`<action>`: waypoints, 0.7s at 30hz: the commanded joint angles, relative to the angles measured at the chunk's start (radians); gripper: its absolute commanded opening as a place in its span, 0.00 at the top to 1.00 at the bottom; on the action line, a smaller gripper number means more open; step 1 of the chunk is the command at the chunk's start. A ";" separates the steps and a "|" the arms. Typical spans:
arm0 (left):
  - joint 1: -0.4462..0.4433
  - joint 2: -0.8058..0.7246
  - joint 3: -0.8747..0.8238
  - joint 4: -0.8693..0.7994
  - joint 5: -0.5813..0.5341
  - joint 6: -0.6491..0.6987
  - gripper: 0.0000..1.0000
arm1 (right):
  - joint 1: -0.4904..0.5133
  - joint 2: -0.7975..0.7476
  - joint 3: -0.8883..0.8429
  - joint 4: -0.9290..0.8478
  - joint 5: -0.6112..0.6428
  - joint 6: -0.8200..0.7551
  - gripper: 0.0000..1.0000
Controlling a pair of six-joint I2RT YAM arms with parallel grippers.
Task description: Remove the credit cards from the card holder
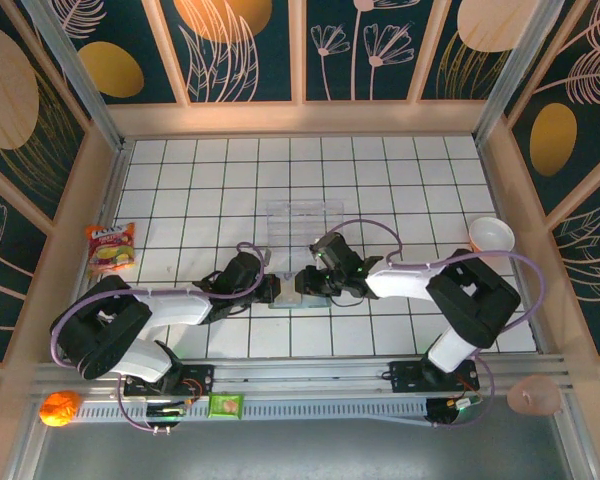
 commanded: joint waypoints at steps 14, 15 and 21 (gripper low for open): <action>-0.007 0.016 -0.031 -0.071 0.021 -0.011 1.00 | -0.012 0.061 -0.034 0.082 -0.088 0.028 0.79; -0.007 0.018 -0.032 -0.068 0.024 -0.010 1.00 | -0.013 0.065 -0.035 0.086 -0.094 0.029 0.80; -0.007 0.014 -0.032 -0.076 0.015 -0.010 1.00 | -0.022 0.045 -0.057 0.090 -0.072 0.043 0.96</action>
